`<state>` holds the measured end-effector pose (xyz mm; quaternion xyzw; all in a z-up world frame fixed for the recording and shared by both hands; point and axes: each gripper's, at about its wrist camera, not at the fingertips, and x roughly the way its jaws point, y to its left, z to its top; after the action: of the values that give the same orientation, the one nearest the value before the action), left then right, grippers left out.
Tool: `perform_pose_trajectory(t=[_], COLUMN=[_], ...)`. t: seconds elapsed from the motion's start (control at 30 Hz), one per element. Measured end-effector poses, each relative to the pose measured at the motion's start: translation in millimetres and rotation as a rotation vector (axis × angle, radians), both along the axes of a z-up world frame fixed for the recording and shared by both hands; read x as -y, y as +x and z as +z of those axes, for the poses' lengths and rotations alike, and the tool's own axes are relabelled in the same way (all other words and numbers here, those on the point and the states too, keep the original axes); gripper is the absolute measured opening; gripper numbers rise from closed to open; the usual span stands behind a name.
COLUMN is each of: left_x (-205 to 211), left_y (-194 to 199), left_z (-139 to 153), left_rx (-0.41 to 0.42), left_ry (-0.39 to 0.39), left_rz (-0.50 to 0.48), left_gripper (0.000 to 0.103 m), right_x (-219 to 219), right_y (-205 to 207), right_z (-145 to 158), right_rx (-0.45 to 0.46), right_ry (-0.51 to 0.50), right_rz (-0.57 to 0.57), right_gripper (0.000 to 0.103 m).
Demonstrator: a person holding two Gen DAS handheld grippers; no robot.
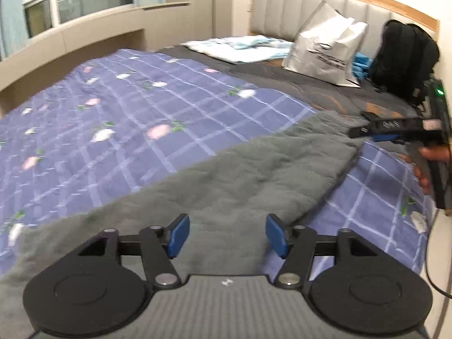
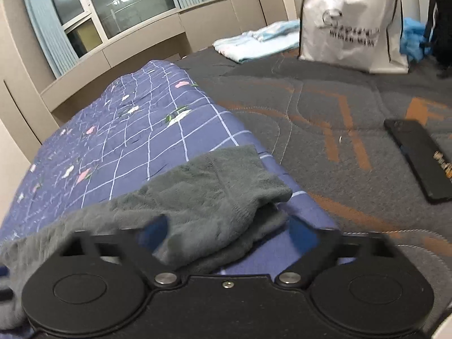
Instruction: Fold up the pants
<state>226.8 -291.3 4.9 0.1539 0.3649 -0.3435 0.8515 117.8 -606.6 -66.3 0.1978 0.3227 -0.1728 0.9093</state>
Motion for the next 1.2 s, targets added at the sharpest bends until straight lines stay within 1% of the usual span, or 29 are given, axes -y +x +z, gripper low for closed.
perform_pose_trajectory(t=[0.03, 0.07, 0.1, 0.2, 0.33, 0.47, 0.57, 0.63, 0.7, 0.77, 0.83, 0.9, 0.93, 0.97, 1.0, 1.03, 1.07, 1.1, 1.13, 1.17, 1.2], left_x=[-12, -25, -40, -95, -180, -259, -309, -339, -366, -391, -413, -428, -437, -443, -449, -454, -455, -456, -457, -456, -457], left_y=[2, 3, 4, 5, -3, -23, -38, -46, -51, -53, -54, -53, -51, -52, -51, -50, -47, -49, -50, -49, -49], left_z=[4, 8, 11, 15, 9, 5, 0, -6, -14, -21, -25, -29, -31, -34, -37, -41, -45, -46, -45, -45, -42], left_rx=[0.016, 0.033, 0.046, 0.066, 0.055, 0.037, 0.011, -0.007, -0.027, -0.042, -0.049, -0.069, -0.097, -0.122, -0.153, -0.179, -0.203, -0.198, -0.175, -0.155, -0.140], left_ry=[0.011, 0.020, 0.028, 0.064, 0.105, 0.111, 0.086, 0.067, 0.053, 0.029, -0.017, -0.084, -0.137, -0.178, -0.229, -0.266, -0.294, -0.291, -0.285, -0.287, -0.304], left_rz=[0.032, 0.068, 0.108, 0.238, 0.441, 0.620, 0.743, 0.808, 0.864, 0.909, 0.946, 0.965, 0.969, 0.972, 0.973, 0.976, 0.982, 0.996, 1.000, 1.003, 1.005], left_gripper=[0.078, 0.085, 0.089, 0.091, 0.092, 0.094, 0.096, 0.097, 0.097, 0.097, 0.096, 0.090, 0.087, 0.079, 0.067, 0.058, 0.043, 0.032, 0.023, 0.011, 0.007], right_x=[-8, -16, -24, -58, -113, -183, -227, -248, -261, -268, -269, -273, -277, -280, -284, -291, -300, -308, -317, -326, -335], right_y=[0, -1, -1, 3, 15, 30, 43, 53, 58, 59, 59, 60, 61, 63, 63, 65, 69, 72, 76, 82, 87], right_z=[3, 5, 7, 11, 11, 10, 3, -5, -15, -18, -14, -8, -5, -2, 1, 5, 8, 11, 13, 15, 17], right_rx=[-0.006, -0.009, -0.009, -0.005, 0.000, 0.020, -0.007, -0.057, -0.104, -0.113, -0.124, -0.126, -0.125, -0.123, -0.115, -0.105, -0.094, -0.083, -0.075, -0.067, -0.059], right_ry=[-0.027, -0.050, -0.069, -0.112, -0.175, -0.289, -0.329, -0.337, -0.374, -0.390, -0.375, -0.378, -0.388, -0.394, -0.398, -0.400, -0.405, -0.415, -0.426, -0.432, -0.431], right_rz=[0.005, 0.009, 0.018, 0.090, 0.222, 0.403, 0.500, 0.524, 0.517, 0.495, 0.473, 0.470, 0.476, 0.483, 0.495, 0.513, 0.535, 0.555, 0.576, 0.598, 0.618], right_gripper=[0.100, 0.102, 0.103, 0.103, 0.103, 0.103, 0.103, 0.103, 0.103, 0.103, 0.103, 0.103, 0.103, 0.103, 0.103, 0.103, 0.103, 0.103, 0.103, 0.103, 0.103])
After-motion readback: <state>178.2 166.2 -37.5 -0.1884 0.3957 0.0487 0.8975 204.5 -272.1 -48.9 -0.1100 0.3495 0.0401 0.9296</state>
